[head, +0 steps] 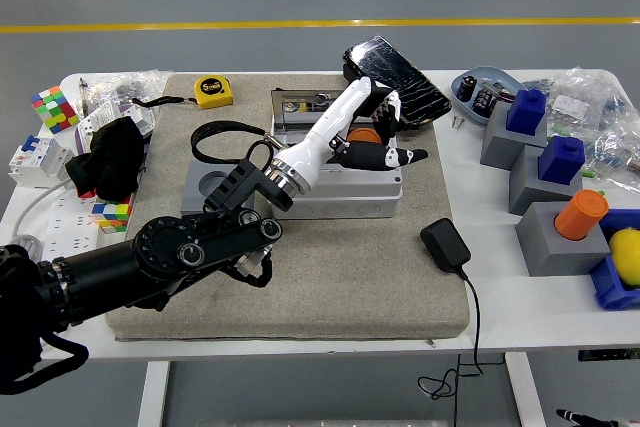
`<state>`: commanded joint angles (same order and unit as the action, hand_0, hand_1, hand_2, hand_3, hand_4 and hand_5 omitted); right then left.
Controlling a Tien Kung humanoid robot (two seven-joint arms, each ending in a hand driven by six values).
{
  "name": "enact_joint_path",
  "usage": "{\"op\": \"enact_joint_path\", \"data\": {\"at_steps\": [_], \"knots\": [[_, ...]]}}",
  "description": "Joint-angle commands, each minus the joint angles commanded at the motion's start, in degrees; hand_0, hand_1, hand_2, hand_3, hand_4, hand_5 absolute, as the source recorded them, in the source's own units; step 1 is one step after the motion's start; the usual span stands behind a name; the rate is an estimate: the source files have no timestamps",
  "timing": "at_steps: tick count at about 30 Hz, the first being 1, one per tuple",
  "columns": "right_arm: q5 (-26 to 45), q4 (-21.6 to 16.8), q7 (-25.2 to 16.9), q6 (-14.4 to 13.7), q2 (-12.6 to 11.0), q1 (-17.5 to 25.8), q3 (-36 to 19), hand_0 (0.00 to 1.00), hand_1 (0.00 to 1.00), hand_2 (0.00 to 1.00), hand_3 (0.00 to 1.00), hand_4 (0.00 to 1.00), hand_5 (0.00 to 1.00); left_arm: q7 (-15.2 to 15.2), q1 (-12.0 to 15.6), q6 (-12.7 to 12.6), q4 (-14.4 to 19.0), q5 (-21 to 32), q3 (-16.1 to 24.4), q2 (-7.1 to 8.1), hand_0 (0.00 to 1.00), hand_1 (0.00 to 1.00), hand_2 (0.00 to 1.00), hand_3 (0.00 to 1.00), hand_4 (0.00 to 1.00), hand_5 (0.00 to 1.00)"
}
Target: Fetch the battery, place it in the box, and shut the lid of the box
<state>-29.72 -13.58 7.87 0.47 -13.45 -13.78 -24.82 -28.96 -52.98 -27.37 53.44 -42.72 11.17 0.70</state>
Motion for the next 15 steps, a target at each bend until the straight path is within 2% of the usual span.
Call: {"op": "enact_joint_path", "data": {"at_steps": [3,9,15], "knots": [[-0.4,-0.2,0.0,0.0,0.1,0.0,-0.5,0.668,0.666,0.676,0.554,0.902,0.506,-0.4,-0.3,-0.3,-2.2,-0.5,-1.2,-0.70,0.029,0.002,0.160,0.173,0.969,0.002],[-0.9,-0.5,0.0,-0.1,0.1,0.1,-0.9,0.667,0.665,0.675,0.554,0.901,0.505,-0.4,-0.4,-1.3,-6.4,-2.8,-2.7,-0.70,0.027,0.002,0.163,0.177,0.977,0.002],[-1.3,-0.7,0.0,-0.1,0.2,0.2,-1.3,0.667,0.665,0.675,0.554,0.900,0.505,-0.5,-0.3,-1.6,-7.8,-2.7,-2.6,-0.70,0.024,0.002,0.172,0.190,0.988,0.002]]}}
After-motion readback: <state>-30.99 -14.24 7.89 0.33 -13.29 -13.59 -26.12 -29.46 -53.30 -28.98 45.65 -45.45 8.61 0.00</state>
